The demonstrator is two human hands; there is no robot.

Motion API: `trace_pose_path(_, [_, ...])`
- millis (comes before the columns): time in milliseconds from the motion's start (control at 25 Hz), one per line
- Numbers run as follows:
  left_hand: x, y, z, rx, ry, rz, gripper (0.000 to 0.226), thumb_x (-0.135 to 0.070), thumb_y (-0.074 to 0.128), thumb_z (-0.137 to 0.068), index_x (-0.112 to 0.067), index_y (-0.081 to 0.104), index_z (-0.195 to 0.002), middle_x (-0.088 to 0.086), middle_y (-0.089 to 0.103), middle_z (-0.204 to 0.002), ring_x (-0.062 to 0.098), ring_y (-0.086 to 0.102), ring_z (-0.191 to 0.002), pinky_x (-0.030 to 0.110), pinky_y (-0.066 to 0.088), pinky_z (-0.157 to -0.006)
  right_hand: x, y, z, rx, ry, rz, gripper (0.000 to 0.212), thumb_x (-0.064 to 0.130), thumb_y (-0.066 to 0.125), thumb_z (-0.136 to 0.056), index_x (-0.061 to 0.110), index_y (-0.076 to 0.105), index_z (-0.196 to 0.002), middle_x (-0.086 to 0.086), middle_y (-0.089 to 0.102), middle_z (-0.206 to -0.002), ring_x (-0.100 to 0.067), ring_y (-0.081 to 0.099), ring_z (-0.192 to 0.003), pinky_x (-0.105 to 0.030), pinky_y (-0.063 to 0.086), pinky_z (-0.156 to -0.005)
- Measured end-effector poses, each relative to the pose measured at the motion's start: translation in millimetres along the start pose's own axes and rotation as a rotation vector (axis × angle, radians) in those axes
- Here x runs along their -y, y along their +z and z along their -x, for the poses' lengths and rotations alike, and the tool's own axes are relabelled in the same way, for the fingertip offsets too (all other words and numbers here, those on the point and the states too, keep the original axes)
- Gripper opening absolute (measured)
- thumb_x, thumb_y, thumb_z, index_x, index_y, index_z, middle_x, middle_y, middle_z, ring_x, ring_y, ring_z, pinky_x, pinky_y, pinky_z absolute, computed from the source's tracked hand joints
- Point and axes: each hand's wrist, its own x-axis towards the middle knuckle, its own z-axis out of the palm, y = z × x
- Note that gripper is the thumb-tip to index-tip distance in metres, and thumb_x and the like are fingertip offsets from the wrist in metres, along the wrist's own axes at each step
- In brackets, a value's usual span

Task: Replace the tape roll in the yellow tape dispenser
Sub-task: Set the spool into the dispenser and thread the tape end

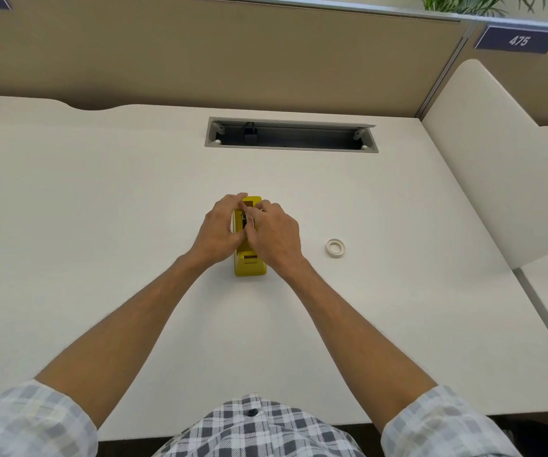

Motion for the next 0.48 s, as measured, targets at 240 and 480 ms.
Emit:
trace_pose_path(240, [1.8, -0.6, -0.3, 0.053, 0.023, 0.008, 0.036, -0.008, 0.065, -0.081, -0.014, 0.062, -0.117, -0.006, 0.057, -0.118, 0.004, 0.042, -0.121, 0.028, 0.038, -0.1, -3.7, -0.9, 0.2, 0.014, -0.007, 0.038, 0.028, 0.024, 0.04, -0.1, 0.021, 0.065, -0.113, 0.001, 0.062, -0.108, -0.019, 0.057, -0.094, -0.036, 0.051, -0.068])
trace_pose_path(480, [-5.6, -1.2, 0.8, 0.011, -0.03, 0.105, 0.036, -0.004, 0.065, -0.079, -0.019, 0.064, -0.112, -0.011, 0.05, -0.114, -0.003, 0.046, -0.103, 0.001, 0.035, -0.082, -1.7, -1.2, 0.8, 0.014, 0.011, 0.003, 0.028, 0.023, 0.041, -0.099, 0.02, 0.063, -0.116, -0.001, 0.062, -0.107, -0.021, 0.056, -0.095, -0.038, 0.051, -0.068])
